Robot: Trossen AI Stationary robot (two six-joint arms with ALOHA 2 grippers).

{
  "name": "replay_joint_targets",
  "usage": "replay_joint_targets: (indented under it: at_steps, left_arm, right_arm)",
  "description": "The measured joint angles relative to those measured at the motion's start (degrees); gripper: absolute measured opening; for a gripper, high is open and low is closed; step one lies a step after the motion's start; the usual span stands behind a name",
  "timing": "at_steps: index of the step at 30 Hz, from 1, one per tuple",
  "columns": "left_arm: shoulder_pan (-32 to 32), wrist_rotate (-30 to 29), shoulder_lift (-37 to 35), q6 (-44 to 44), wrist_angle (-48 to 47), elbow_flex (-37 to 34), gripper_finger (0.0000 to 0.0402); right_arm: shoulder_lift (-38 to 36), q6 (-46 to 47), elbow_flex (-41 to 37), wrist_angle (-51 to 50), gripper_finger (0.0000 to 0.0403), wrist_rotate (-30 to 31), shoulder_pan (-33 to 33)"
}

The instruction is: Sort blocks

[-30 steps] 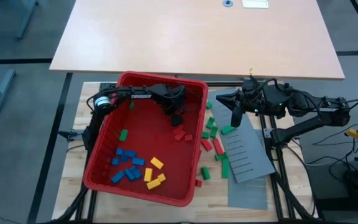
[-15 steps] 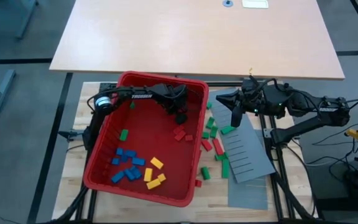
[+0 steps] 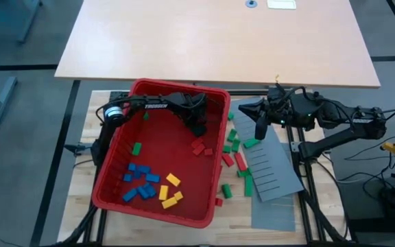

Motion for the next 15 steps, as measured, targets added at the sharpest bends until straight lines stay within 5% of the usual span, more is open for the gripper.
replay_joint_targets:
  at_steps: [3, 15]
  left_arm:
    - [0.0, 0.4, 0.0, 0.7, 0.0, 0.0, 0.0105]
    - [-1.8, 0.4, -2.6, 3.5, -6.1, -0.2, 0.0107]
  right_arm:
    - [0.0, 0.0, 0.0, 0.0, 0.0, 0.3, 0.0]
    - [0.0, 0.0, 0.0, 0.0, 0.0, 1.3, 0.0]
